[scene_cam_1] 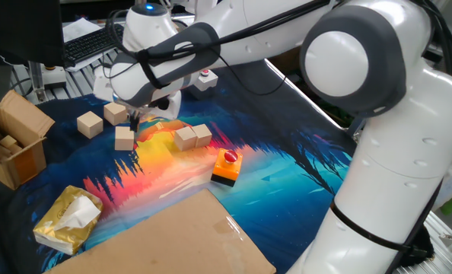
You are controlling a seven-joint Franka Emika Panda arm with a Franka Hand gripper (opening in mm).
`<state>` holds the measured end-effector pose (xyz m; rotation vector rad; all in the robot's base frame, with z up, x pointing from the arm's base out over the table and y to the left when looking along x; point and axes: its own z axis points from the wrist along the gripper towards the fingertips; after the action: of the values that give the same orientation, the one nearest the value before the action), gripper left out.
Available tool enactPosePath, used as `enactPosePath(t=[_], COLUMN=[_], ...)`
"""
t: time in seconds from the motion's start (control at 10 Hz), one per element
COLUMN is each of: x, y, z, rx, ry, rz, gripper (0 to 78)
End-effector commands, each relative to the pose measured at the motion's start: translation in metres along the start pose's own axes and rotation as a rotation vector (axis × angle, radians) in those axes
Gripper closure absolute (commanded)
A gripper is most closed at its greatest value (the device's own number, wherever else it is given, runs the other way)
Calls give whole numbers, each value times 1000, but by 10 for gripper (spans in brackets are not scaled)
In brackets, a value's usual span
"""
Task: Stack the blocks into a pyramid shape
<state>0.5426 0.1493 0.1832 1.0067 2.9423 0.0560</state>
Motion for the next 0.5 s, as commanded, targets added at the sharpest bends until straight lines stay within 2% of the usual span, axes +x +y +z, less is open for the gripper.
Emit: enactPosePath(t=[0.1,0.2,0.3,0.4,0.5], x=[47,47,47,46,47], y=[15,15,15,17,29], z=[-4,-4,-4,0,20], rx=[1,43,53,52,48], ry=[38,38,21,16,5], rz=[-402,-431,-469,-476,-485], gripper=[764,764,764,764,764])
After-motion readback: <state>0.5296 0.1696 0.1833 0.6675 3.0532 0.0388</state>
